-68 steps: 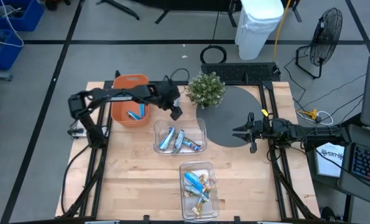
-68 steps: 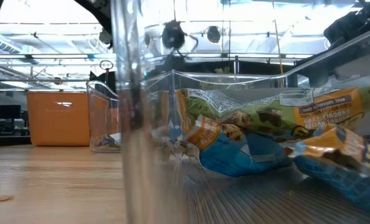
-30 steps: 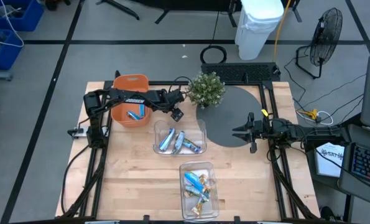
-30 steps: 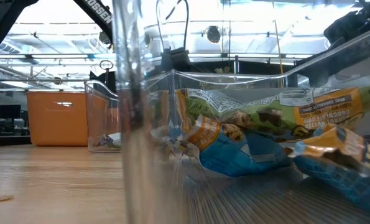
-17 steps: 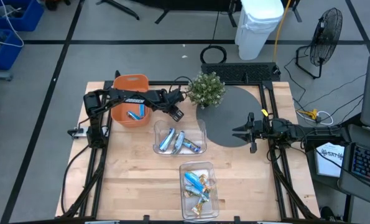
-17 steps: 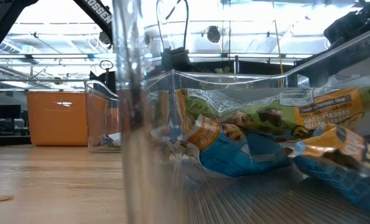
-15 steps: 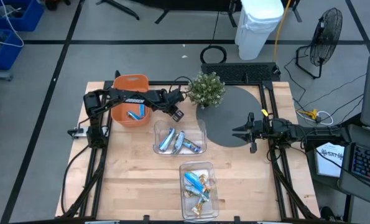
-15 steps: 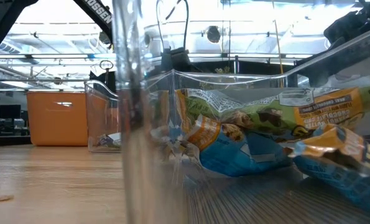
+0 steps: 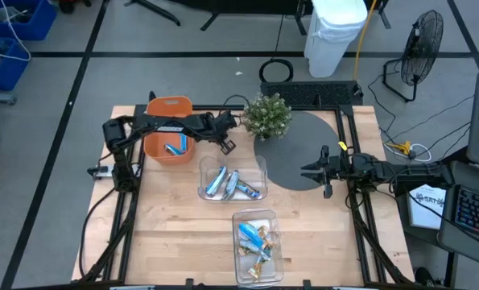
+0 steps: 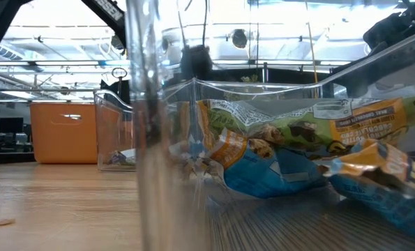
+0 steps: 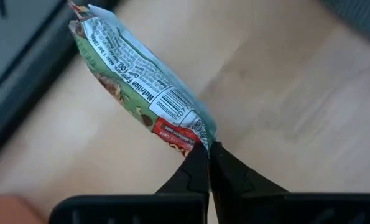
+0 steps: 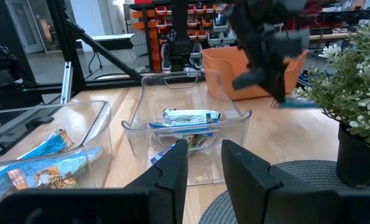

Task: Pick and place Granola Bars by type
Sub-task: Put the red granola bar into the orange bin

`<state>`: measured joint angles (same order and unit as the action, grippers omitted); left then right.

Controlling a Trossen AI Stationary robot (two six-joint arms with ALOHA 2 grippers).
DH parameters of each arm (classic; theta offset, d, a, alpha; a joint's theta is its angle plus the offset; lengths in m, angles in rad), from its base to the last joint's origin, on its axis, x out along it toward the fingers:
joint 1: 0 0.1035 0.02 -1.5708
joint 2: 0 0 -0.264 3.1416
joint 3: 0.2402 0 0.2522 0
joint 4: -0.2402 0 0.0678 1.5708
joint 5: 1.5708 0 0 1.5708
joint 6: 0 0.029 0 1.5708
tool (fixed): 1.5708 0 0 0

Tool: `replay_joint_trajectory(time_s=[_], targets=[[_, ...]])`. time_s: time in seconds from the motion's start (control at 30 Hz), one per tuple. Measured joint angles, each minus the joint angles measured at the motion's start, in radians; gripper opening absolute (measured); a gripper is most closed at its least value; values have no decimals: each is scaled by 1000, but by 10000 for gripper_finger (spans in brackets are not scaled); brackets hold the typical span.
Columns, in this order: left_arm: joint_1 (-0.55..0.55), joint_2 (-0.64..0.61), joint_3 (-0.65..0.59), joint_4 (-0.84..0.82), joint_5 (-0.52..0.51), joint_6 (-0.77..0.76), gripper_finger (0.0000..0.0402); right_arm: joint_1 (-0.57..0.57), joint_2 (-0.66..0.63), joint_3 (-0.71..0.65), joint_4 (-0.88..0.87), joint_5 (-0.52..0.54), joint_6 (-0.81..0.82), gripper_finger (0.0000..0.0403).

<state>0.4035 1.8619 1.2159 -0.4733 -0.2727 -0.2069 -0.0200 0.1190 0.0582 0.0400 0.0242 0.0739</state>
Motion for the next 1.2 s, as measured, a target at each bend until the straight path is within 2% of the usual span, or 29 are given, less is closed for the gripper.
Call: replay_joint_trajectory(time_s=[0.33,0.8,0.9,0.97,1.07,1.2], targets=[[-56,-224,0,-27,-85,77,4,0,0,0,0,0,0,89],[-292,-553,1,-146,-287,98,3,0,0,0,0,0,0,89],[-357,-607,-2,-161,-271,132,3,0,0,0,0,0,0,89],[-397,-650,-22,-148,-220,164,3,0,0,0,0,0,0,89],[-437,-732,-91,-88,-146,189,3,0,0,0,0,0,0,89],[-460,-891,-228,25,-119,189,3,0,1,0,0,0,0,89]])
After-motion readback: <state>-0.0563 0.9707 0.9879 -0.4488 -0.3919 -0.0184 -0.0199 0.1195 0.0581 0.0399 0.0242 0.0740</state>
